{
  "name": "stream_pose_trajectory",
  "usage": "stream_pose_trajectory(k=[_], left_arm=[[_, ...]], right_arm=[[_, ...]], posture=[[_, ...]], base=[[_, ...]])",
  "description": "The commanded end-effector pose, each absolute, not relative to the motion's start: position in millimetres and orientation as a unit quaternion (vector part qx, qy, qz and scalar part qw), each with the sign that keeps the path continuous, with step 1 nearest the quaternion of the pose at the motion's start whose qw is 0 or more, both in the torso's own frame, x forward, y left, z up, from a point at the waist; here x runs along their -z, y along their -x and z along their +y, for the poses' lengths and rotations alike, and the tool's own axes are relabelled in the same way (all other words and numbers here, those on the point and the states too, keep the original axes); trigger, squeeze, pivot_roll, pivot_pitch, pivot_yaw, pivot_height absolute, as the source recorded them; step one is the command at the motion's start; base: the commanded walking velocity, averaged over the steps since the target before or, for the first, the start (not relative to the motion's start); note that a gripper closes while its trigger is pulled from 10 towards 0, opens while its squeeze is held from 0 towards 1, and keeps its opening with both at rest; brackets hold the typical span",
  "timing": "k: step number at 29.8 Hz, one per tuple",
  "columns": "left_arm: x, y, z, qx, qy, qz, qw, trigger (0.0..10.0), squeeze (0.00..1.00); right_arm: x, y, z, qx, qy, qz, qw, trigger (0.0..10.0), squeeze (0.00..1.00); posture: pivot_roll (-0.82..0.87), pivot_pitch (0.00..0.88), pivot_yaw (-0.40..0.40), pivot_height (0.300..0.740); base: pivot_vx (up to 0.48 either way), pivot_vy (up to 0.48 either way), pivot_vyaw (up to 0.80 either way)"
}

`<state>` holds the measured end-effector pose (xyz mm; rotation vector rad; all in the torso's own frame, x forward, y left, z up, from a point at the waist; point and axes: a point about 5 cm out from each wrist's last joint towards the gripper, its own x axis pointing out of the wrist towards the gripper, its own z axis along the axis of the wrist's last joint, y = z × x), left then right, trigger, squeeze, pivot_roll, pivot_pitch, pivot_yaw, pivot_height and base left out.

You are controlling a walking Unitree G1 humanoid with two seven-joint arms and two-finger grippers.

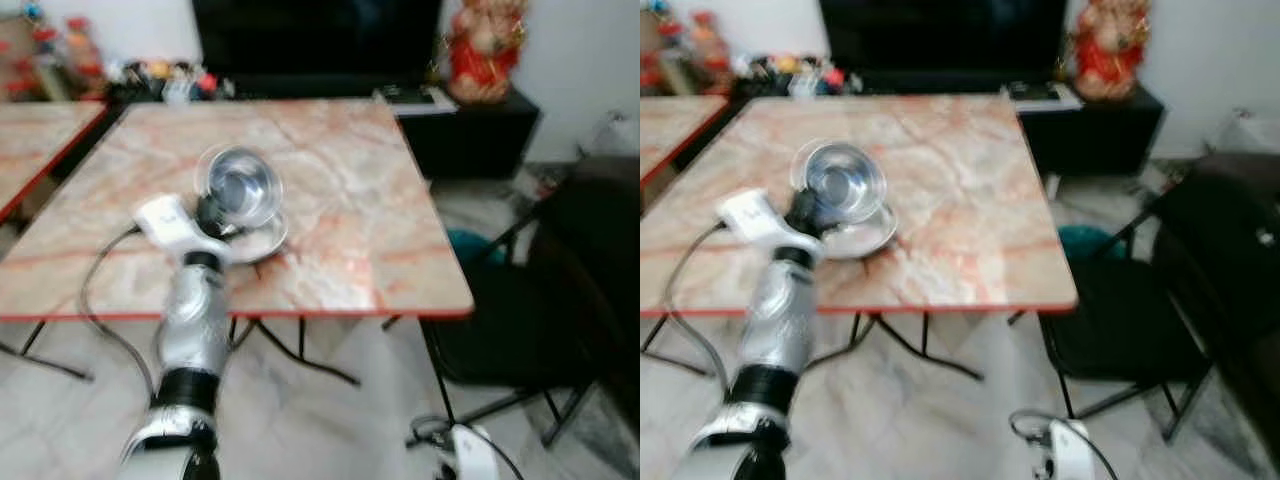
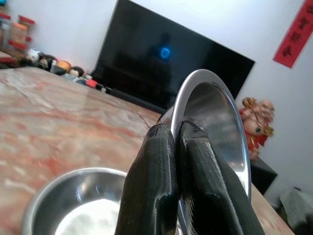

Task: Setting the table

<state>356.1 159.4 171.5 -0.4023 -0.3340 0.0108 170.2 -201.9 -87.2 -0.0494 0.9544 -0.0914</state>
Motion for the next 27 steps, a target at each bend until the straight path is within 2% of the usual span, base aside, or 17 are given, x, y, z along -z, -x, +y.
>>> stream_pose_trajectory(k=[1, 22, 27], left_arm=[[-174, -355, 175, -0.028, 0.189, -0.172, 0.966, 10.0, 0.00], [-171, -356, 164, -0.015, 0.210, -0.160, 0.965, 10.0, 0.00], [-165, -355, 163, -0.013, 0.241, -0.141, 0.960, 10.0, 0.00]], right_arm=[[85, -178, -191, 0.033, 0.016, 0.448, 0.893, 10.0, 0.00], [85, -178, -191, 0.033, 0.015, 0.447, 0.894, 10.0, 0.00], [85, -178, -191, 0.032, 0.016, 0.447, 0.894, 10.0, 0.00]], posture=[[-0.03, 0.000, -0.023, 0.740], [-0.03, 0.000, -0.021, 0.740], [-0.03, 0.000, -0.022, 0.740]], base=[[0.375, 0.000, 0.00], [0.368, 0.000, 0.00], [0.122, 0.000, 0.00]])
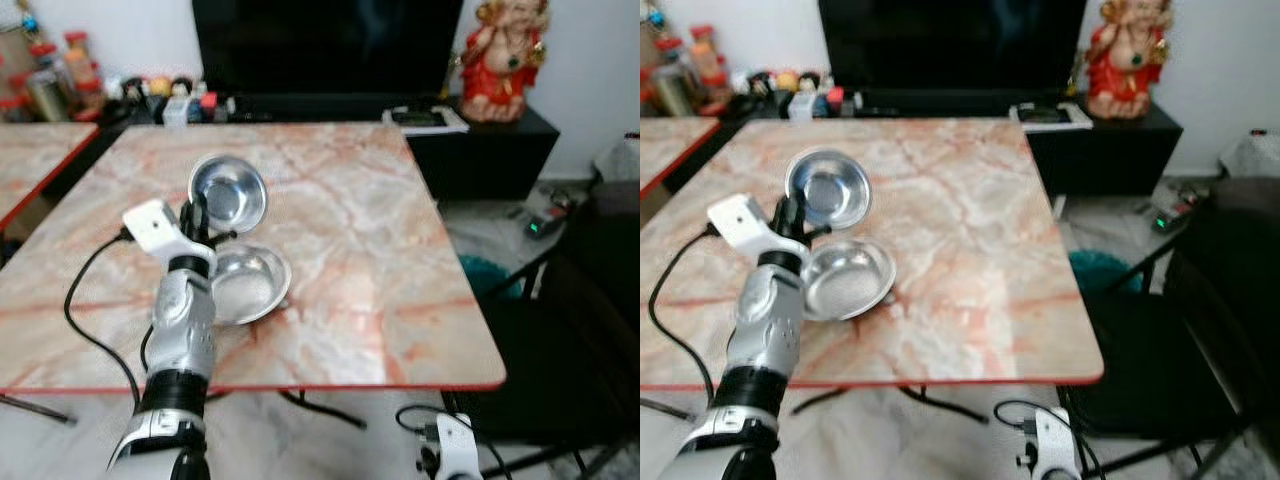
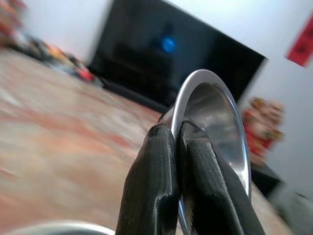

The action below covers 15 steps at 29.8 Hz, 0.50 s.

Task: Setting the table

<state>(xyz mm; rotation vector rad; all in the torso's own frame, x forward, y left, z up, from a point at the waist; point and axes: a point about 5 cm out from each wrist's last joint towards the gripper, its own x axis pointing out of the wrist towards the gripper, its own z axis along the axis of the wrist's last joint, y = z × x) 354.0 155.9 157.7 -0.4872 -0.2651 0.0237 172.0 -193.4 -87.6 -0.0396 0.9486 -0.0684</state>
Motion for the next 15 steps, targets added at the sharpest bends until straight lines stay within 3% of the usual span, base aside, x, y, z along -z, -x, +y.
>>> stream_pose_trajectory(k=[1, 14, 15], left_arm=[[-164, -354, 163, -0.015, 0.245, -0.139, 0.959, 10.0, 0.00], [-150, -335, 172, -0.020, 0.349, -0.102, 0.931, 10.0, 0.00], [-148, -332, 167, -0.020, 0.377, -0.063, 0.924, 10.0, 0.00]], right_arm=[[85, -178, -191, 0.032, 0.016, 0.448, 0.894, 10.0, 0.00], [86, -176, -192, 0.033, 0.017, 0.449, 0.893, 10.0, 0.00], [86, -176, -192, 0.030, 0.018, 0.450, 0.892, 10.0, 0.00]], posture=[[-0.03, 0.000, -0.022, 0.740], [-0.02, 0.000, -0.024, 0.740], [-0.01, 0.000, -0.027, 0.740]], base=[[0.000, 0.000, 0.00], [0.000, 0.000, 0.00], [0.000, 0.000, 0.00]])
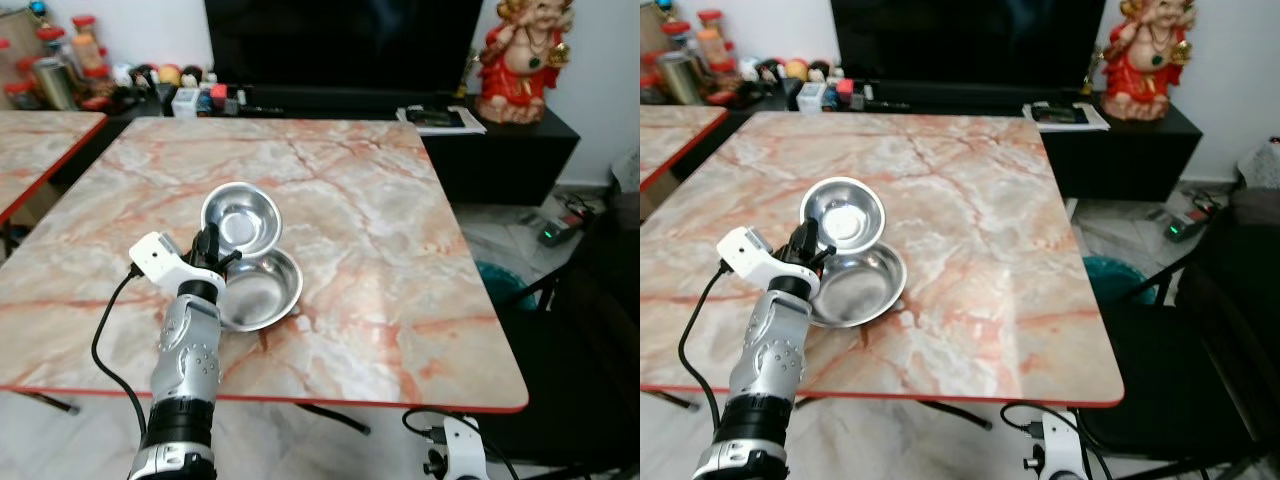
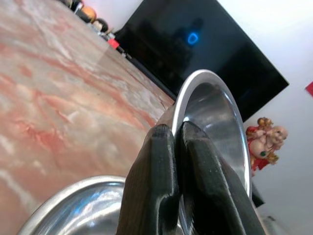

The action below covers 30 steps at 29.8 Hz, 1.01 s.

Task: Setting the table

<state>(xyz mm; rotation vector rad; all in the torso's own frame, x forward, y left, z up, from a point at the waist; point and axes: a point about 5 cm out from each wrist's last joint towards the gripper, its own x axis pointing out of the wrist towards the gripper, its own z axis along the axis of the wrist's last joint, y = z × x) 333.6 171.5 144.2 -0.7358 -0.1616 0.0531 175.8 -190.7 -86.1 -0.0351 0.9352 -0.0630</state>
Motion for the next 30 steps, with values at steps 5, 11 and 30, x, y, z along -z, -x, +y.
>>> stream_pose_trajectory(k=[5, 11, 30], left_arm=[[-149, -324, 160, -0.022, 0.400, -0.032, 0.916, 10.0, 0.00], [-146, -314, 170, -0.037, 0.408, 0.007, 0.912, 10.0, 0.00], [-138, -309, 170, -0.058, 0.380, 0.091, 0.919, 10.0, 0.00]], right_arm=[[87, -174, -192, 0.029, 0.019, 0.452, 0.891, 10.0, 0.00], [88, -171, -193, 0.030, 0.020, 0.456, 0.889, 10.0, 0.00], [87, -172, -194, 0.026, 0.022, 0.457, 0.889, 10.0, 0.00]], posture=[[-0.02, 0.000, -0.022, 0.740], [-0.01, 0.000, -0.026, 0.740], [0.00, 0.000, -0.034, 0.740]], base=[[0.000, 0.000, 0.00], [0.000, 0.000, 0.00], [0.000, 0.000, 0.00]])
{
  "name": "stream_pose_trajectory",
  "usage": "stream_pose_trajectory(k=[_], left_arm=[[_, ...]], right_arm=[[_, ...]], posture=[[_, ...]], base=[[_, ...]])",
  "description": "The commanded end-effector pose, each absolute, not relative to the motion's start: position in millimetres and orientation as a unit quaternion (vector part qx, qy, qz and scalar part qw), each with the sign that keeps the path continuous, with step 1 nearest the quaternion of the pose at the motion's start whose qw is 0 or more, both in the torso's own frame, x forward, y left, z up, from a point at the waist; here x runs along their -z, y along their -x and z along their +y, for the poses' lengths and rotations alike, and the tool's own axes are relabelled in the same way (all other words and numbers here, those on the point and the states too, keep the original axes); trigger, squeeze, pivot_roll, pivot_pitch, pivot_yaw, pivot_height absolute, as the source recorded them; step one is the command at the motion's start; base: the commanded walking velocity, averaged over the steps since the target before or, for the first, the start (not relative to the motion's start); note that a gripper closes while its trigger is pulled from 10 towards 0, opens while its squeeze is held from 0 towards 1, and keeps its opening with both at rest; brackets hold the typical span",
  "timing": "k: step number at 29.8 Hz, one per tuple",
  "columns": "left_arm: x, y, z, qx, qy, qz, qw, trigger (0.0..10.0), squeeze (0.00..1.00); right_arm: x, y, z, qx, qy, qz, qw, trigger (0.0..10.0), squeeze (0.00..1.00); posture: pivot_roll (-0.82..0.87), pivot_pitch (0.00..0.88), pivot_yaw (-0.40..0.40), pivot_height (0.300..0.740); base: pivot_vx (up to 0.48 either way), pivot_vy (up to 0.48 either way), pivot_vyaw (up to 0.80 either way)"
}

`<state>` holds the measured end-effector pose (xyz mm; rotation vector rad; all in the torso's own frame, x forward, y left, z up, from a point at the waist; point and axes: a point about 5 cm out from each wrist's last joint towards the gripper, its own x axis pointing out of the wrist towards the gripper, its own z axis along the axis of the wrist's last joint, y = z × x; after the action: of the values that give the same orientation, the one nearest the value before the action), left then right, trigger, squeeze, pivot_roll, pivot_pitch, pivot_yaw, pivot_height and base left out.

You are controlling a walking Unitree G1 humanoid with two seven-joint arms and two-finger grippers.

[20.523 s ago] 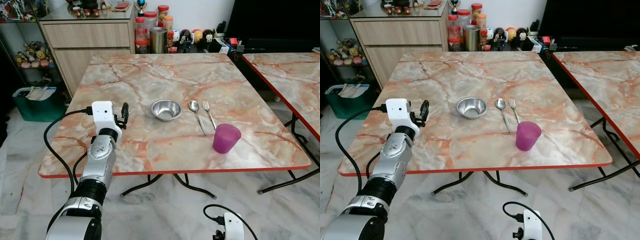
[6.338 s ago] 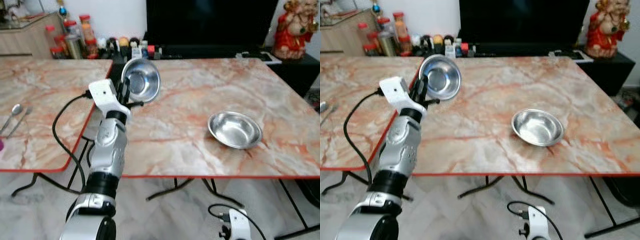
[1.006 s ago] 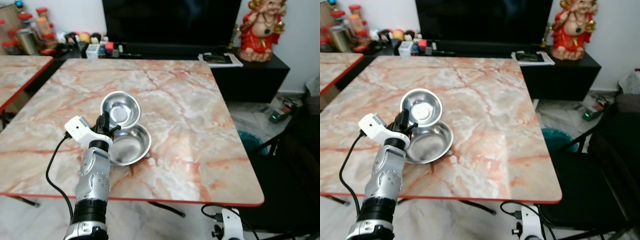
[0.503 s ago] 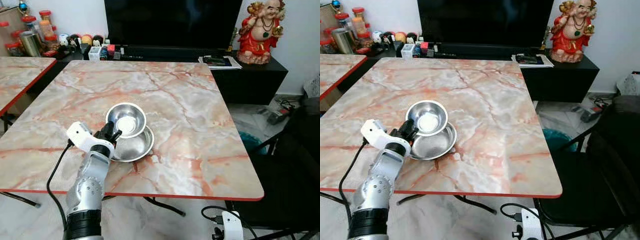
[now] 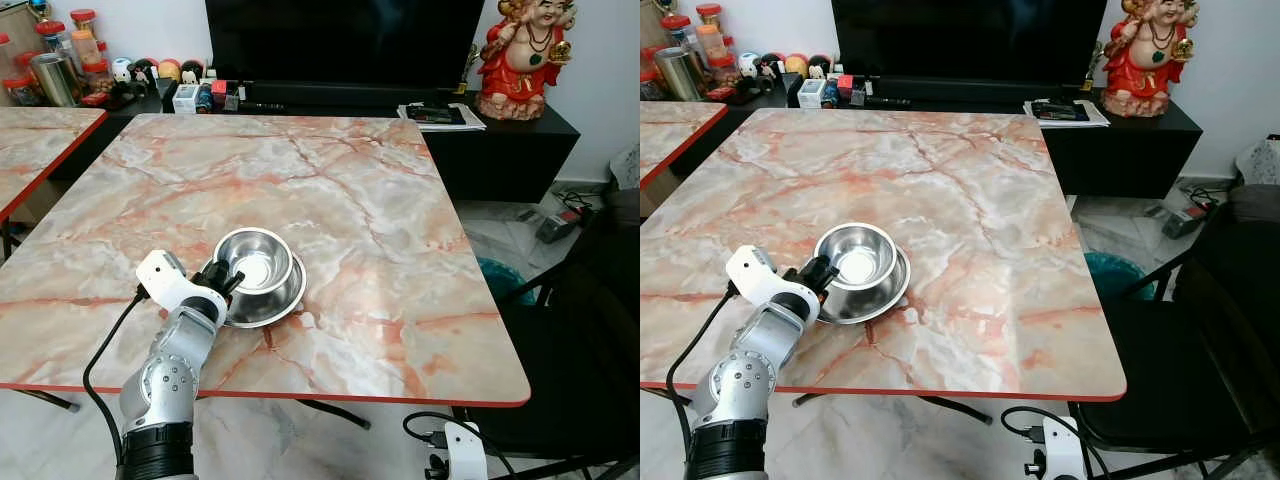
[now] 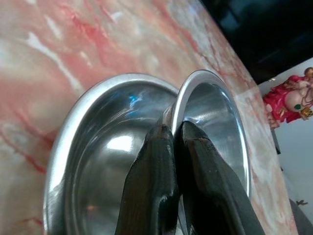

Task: Setting the table

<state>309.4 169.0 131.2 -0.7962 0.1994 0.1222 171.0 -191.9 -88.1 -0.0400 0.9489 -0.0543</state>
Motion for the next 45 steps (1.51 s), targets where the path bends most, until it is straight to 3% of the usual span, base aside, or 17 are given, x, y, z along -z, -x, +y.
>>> stream_pose_trajectory(k=[1, 2, 3, 4, 5, 6, 10, 14, 15, 18, 19, 26, 27, 35, 40, 43, 45], left_arm=[[-138, -309, 170, -0.060, 0.378, 0.094, 0.919, 10.0, 0.00], [-138, -309, 170, -0.060, 0.378, 0.094, 0.919, 10.0, 0.00], [-137, -309, 170, -0.062, 0.372, 0.100, 0.921, 10.0, 0.29], [-137, -309, 169, -0.062, 0.371, 0.102, 0.921, 10.0, 0.44], [-137, -309, 169, -0.062, 0.370, 0.103, 0.921, 10.0, 0.44], [-137, -309, 169, -0.061, 0.370, 0.103, 0.921, 10.0, 0.55], [-138, -310, 168, -0.057, 0.367, 0.110, 0.922, 10.0, 0.46], [-139, -310, 167, -0.054, 0.364, 0.112, 0.923, 10.0, 0.48], [-141, -311, 166, -0.049, 0.359, 0.111, 0.925, 10.0, 1.00], [-142, -311, 166, -0.048, 0.359, 0.110, 0.926, 10.0, 1.00], [-143, -312, 166, -0.047, 0.361, 0.108, 0.925, 10.0, 0.00], [-156, -314, 169, -0.038, 0.317, 0.089, 0.944, 10.0, 0.00], [-166, -316, 171, -0.030, 0.247, 0.080, 0.965, 10.0, 0.00], [-207, -321, 168, 0.011, 0.081, 0.035, 0.996, 10.0, 0.00], [-228, -322, 167, 0.022, 0.039, -0.021, 0.999, 10.0, 0.00], [-241, -324, 180, -0.016, 0.024, -0.109, 0.994, 10.0, 0.00], [-236, -324, 188, -0.043, -0.044, -0.134, 0.989, 10.0, 0.00]], right_arm=[[87, -172, -194, 0.025, 0.022, 0.457, 0.889, 10.0, 0.00], [87, -172, -194, 0.025, 0.022, 0.457, 0.889, 10.0, 0.00], [87, -172, -194, 0.026, 0.021, 0.457, 0.889, 10.0, 0.00], [87, -172, -194, 0.026, 0.021, 0.457, 0.889, 10.0, 0.00], [88, -172, -193, 0.026, 0.021, 0.457, 0.889, 10.0, 0.00], [88, -172, -193, 0.026, 0.021, 0.457, 0.889, 10.0, 0.00], [88, -172, -193, 0.026, 0.020, 0.457, 0.889, 10.0, 0.00], [88, -172, -193, 0.026, 0.020, 0.457, 0.889, 10.0, 0.00], [88, -172, -192, 0.026, 0.020, 0.457, 0.889, 10.0, 0.00], [88, -172, -192, 0.026, 0.020, 0.457, 0.889, 10.0, 0.00], [88, -172, -192, 0.026, 0.019, 0.457, 0.889, 10.0, 0.00], [87, -173, -192, 0.026, 0.020, 0.457, 0.889, 10.0, 0.00], [87, -173, -192, 0.025, 0.021, 0.457, 0.889, 10.0, 0.00], [86, -177, -191, 0.022, 0.020, 0.454, 0.890, 10.0, 0.00], [85, -178, -190, 0.022, 0.019, 0.453, 0.891, 10.0, 0.00], [85, -178, -189, 0.022, 0.018, 0.452, 0.892, 10.0, 0.00], [85, -179, -189, 0.022, 0.018, 0.451, 0.892, 10.0, 0.00]], posture=[[0.00, 0.000, -0.034, 0.740], [0.00, 0.000, -0.034, 0.740], [0.00, 0.000, -0.034, 0.740], [0.00, 0.000, -0.034, 0.740], [-0.01, 0.000, -0.033, 0.740], [-0.01, 0.000, -0.033, 0.740], [-0.01, 0.000, -0.033, 0.740], [-0.01, 0.000, -0.033, 0.740], [-0.01, 0.000, -0.033, 0.740], [0.00, 0.000, -0.032, 0.740], [0.00, 0.000, -0.032, 0.740], [0.00, 0.000, -0.032, 0.740], [0.00, 0.000, -0.036, 0.740], [0.01, 0.000, -0.035, 0.740], [0.01, 0.000, -0.035, 0.740], [0.01, 0.000, -0.034, 0.740], [0.01, 0.000, -0.036, 0.740]], base=[[0.000, 0.000, 0.00], [0.000, 0.000, 0.00], [0.000, 0.000, 0.00], [0.000, 0.000, 0.00], [0.000, 0.000, 0.00], [0.000, 0.000, 0.00], [0.000, 0.000, 0.00], [0.000, 0.000, 0.00], [0.000, 0.000, 0.00], [0.000, 0.000, 0.00], [0.000, 0.000, 0.00], [0.000, 0.000, 0.00], [0.000, 0.000, 0.00], [0.000, 0.000, 0.00], [0.000, 0.000, 0.00], [0.000, 0.000, 0.00], [0.000, 0.000, 0.00]])
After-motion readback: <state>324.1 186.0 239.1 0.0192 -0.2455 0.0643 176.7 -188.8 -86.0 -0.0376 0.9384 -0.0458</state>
